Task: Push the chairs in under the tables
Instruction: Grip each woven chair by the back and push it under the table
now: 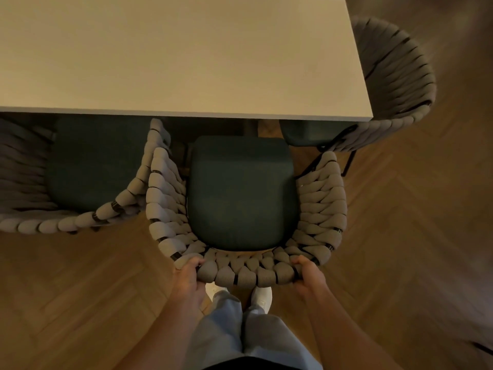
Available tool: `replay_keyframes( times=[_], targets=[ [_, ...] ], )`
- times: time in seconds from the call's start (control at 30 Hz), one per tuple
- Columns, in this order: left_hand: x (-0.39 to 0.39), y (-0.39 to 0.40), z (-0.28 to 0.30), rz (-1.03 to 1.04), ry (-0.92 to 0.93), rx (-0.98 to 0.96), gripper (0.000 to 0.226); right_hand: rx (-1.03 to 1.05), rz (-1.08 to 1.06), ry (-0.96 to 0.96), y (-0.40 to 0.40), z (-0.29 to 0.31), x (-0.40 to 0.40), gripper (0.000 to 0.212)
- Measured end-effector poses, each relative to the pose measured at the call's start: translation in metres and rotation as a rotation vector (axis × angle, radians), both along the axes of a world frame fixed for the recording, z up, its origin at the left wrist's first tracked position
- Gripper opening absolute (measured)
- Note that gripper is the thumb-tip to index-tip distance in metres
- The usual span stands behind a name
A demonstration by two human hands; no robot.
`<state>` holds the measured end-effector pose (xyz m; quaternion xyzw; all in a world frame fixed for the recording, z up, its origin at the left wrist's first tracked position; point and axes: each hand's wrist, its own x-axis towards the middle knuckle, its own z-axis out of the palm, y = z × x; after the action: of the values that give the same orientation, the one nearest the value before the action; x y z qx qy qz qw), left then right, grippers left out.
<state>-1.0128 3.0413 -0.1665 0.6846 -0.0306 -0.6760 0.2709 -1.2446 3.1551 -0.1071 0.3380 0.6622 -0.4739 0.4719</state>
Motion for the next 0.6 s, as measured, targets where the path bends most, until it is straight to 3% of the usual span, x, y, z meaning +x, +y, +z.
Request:
replay_keyframes(
  times=[0.13, 0.33, 0.53, 0.6],
  targets=[
    [-0.001, -0.01, 0.002, -0.011, 0.033, -0.045, 0.052, -0.006, 0.008, -0.018, -0.006, 0.005, 0.0, 0.012],
    [-0.001, -0.034, 0.008, -0.01, 0.015, -0.091, 0.055, -0.067, -0.051, -0.037, -0.015, 0.006, 0.003, 0.012],
    [0.012, -0.041, 0.013, 0.033, -0.009, -0.082, 0.059, -0.053, -0.057, -0.062, -0.015, 0.005, 0.017, 0.043],
    [0.015, -0.04, 0.017, 0.05, 0.004, -0.08, 0.059, -0.055, -0.056, -0.054, -0.017, 0.006, 0.018, 0.041]
  ],
)
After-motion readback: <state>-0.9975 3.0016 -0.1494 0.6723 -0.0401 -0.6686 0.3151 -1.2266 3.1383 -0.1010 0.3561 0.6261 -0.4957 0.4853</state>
